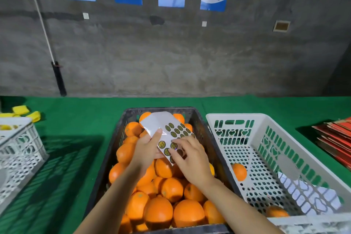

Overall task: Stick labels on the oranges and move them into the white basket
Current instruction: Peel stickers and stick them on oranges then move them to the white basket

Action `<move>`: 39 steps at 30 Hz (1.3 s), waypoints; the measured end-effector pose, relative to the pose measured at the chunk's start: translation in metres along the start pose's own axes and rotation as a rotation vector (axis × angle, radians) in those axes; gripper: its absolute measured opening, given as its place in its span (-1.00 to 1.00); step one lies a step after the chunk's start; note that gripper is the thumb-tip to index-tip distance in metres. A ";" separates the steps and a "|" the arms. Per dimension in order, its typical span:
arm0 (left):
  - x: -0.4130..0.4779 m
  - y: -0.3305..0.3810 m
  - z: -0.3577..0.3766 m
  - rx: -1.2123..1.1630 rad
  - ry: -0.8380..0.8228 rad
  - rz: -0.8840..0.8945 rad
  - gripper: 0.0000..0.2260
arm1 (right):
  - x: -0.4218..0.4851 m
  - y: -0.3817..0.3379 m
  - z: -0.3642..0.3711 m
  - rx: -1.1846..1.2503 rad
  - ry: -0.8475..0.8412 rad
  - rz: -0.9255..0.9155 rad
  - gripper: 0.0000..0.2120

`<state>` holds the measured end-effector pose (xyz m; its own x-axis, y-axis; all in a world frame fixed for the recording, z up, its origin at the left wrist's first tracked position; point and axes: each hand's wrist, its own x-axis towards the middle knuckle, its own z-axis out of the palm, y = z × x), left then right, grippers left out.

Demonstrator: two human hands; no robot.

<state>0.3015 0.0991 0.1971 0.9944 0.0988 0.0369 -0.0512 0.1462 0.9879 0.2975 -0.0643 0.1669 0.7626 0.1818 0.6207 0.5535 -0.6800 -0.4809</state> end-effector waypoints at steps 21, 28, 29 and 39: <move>0.005 -0.017 0.000 0.045 -0.328 -0.153 -0.56 | -0.001 0.001 0.001 -0.088 0.121 -0.107 -0.83; 0.001 -0.010 0.001 0.075 -0.235 -0.104 -0.59 | 0.003 -0.001 -0.002 -0.033 0.110 0.045 -0.89; 0.002 -0.011 0.000 0.090 -0.218 -0.102 -0.63 | 0.003 -0.001 -0.002 -0.022 0.108 0.053 -0.91; 0.010 -0.011 -0.004 0.155 0.203 0.054 -0.74 | 0.000 -0.008 -0.006 0.139 0.064 -0.023 -0.94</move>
<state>0.3119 0.1021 0.1866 0.9508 0.3005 0.0751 -0.0739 -0.0155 0.9971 0.2916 -0.0631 0.1744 0.7286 0.1475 0.6689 0.6152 -0.5702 -0.5445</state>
